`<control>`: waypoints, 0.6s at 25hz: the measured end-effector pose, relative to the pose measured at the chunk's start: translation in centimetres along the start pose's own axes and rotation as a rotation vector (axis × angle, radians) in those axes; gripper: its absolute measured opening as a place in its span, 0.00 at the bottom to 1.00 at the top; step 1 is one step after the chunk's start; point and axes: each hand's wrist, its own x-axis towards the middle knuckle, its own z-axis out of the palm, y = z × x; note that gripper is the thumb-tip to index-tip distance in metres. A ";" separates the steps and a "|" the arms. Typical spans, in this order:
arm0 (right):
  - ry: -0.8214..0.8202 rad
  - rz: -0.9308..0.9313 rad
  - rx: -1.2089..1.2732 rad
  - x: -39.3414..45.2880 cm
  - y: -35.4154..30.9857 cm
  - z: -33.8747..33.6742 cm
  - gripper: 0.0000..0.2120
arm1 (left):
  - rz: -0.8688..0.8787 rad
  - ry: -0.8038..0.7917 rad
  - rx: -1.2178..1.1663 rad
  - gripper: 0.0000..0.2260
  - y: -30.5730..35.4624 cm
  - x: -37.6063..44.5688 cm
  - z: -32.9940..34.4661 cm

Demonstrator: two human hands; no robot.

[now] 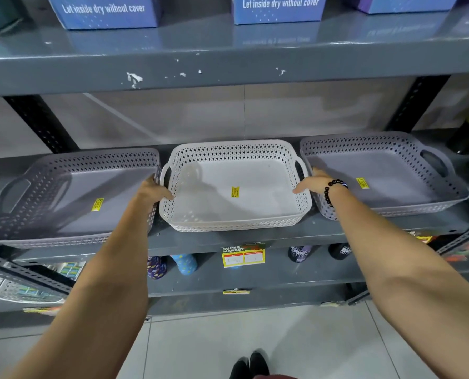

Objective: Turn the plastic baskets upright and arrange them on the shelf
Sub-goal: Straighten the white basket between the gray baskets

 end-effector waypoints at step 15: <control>0.080 -0.050 -0.105 0.2 -0.5 1.5 0.29 | 0.055 -0.021 0.077 0.27 -0.2 -0.6 0.6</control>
